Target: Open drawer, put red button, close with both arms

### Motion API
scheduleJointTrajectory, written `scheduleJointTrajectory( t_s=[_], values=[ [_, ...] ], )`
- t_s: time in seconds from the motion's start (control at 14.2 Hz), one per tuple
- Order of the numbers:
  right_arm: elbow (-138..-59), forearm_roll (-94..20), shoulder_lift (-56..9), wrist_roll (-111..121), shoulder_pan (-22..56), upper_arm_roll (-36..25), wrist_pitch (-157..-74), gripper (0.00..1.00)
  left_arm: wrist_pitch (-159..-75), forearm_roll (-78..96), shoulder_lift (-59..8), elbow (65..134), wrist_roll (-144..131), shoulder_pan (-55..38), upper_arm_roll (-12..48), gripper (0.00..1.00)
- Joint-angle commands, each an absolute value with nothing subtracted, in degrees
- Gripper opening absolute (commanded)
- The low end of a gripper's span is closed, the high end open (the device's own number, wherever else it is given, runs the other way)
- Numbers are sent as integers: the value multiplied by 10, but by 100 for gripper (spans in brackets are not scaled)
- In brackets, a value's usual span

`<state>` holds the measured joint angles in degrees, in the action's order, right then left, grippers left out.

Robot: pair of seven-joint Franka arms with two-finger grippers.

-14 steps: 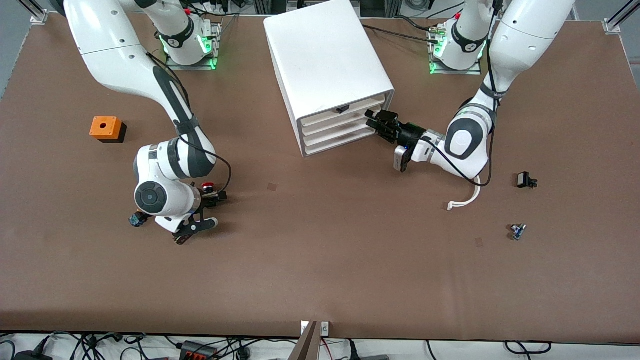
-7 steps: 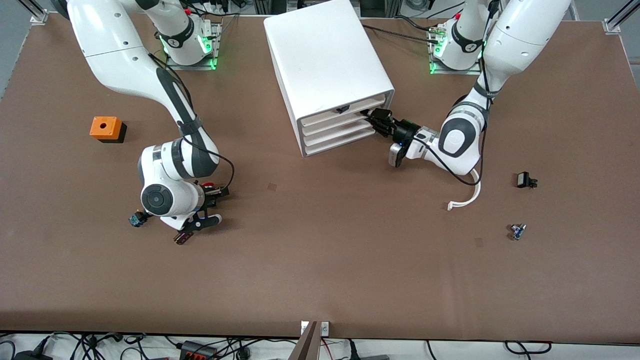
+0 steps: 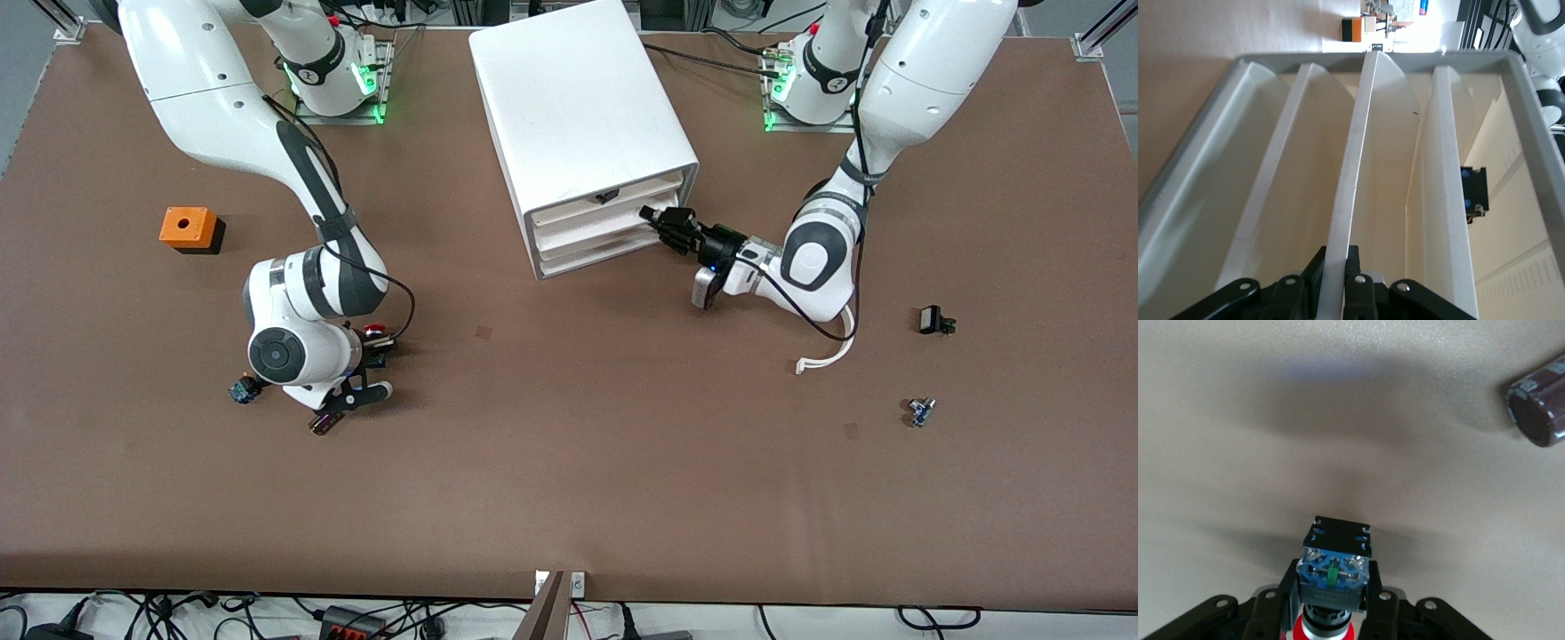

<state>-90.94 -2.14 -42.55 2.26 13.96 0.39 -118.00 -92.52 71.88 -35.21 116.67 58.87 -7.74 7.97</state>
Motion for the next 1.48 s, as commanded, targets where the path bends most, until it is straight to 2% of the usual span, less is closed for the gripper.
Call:
scheduleJointTrajectory(
  t_s=[0.0,0.14,0.28,0.35,0.42,0.49,0.56,0.77,0.99,1.2,1.41],
  values=[
    [-890,-23,-421,30,141,4,-1174,0,-929,730,-409,1090,589,-75,51,1],
    [-850,-22,-416,33,136,0,-1162,0,-928,730,-429,1057,588,-75,40,1],
    [-789,-24,-416,33,139,0,-1116,0,-928,726,-441,1034,587,-75,31,3],
    [-748,-24,-416,33,142,1,-1093,0,-930,715,-441,1027,584,-75,27,16],
    [-714,-25,-416,32,145,4,-1071,0,-930,707,-440,1015,578,-75,21,46],
    [-680,-27,-417,31,149,5,-1054,0,-929,704,-437,1006,584,-73,15,99],
    [-660,-27,-417,31,158,5,-1039,0,-928,697,-433,997,578,-67,10,100],
    [-615,-26,-409,25,206,4,-992,0,-885,607,-427,905,508,-43,7,100],
    [-608,-27,-393,24,260,4,-986,0,-827,495,-404,832,362,-37,6,100],
    [-592,-28,-388,-31,314,7,-991,0,-824,344,-339,828,218,-42,9,100],
    [-587,-28,-395,-107,363,9,-1032,0,-824,194,-303,828,194,-39,8,100]
  ],
)
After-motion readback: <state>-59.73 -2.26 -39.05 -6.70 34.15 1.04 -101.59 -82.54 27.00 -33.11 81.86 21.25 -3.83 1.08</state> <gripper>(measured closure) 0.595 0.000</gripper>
